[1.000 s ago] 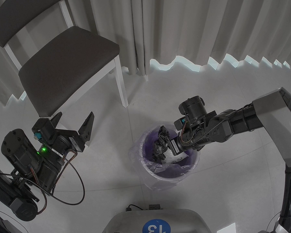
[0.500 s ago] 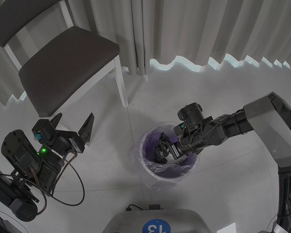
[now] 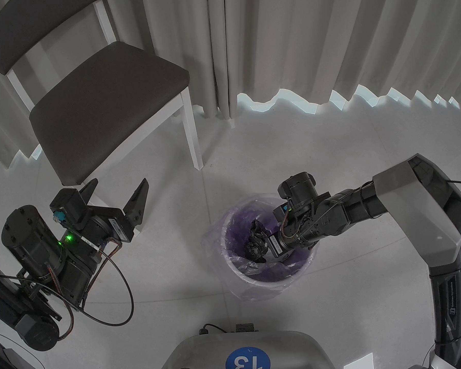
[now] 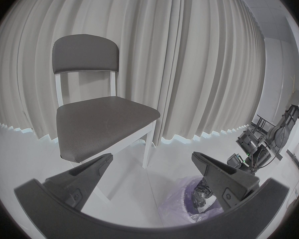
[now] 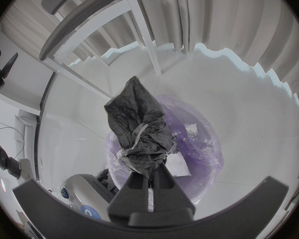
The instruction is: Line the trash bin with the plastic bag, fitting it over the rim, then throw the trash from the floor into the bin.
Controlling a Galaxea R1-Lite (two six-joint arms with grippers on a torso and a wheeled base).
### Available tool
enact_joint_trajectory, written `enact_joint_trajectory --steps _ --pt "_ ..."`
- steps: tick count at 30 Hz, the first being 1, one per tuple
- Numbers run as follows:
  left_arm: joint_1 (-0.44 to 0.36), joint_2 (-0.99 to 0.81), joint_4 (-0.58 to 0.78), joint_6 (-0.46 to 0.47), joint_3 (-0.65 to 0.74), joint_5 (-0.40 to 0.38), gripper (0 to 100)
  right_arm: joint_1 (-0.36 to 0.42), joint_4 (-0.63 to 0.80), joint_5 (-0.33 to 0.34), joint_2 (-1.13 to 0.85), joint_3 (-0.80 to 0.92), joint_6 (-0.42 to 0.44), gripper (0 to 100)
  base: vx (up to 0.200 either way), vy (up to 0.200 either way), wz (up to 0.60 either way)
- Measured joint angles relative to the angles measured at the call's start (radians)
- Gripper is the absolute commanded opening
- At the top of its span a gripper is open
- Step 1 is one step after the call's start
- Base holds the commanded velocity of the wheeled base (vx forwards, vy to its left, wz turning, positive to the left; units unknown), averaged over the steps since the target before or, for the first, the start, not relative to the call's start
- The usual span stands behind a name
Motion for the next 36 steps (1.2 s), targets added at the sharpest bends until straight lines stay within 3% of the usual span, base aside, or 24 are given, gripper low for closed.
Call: enact_joint_trajectory --steps 1,2,19,28,36 --pt "0.000 0.000 0.000 0.000 0.000 0.000 100 0.000 0.003 0.000 0.003 -0.005 -0.001 0 0.000 0.000 0.00" --pt "0.000 0.000 0.000 0.000 0.000 0.000 100 0.000 0.005 0.000 0.004 -0.011 -0.004 100 0.000 0.000 0.00" --pt "0.000 0.001 0.000 0.000 0.001 0.000 100 0.000 0.011 -0.001 -0.018 -0.025 -0.002 100 0.000 0.000 0.00" --pt "-0.005 0.054 0.000 -0.009 0.040 -0.006 100 -0.001 0.012 -0.001 -0.128 0.024 0.000 100 0.000 0.000 0.00" --pt "0.010 0.209 0.000 -0.037 0.056 -0.132 100 -0.041 0.008 -0.006 -0.311 0.123 0.007 100 0.000 0.000 0.00"
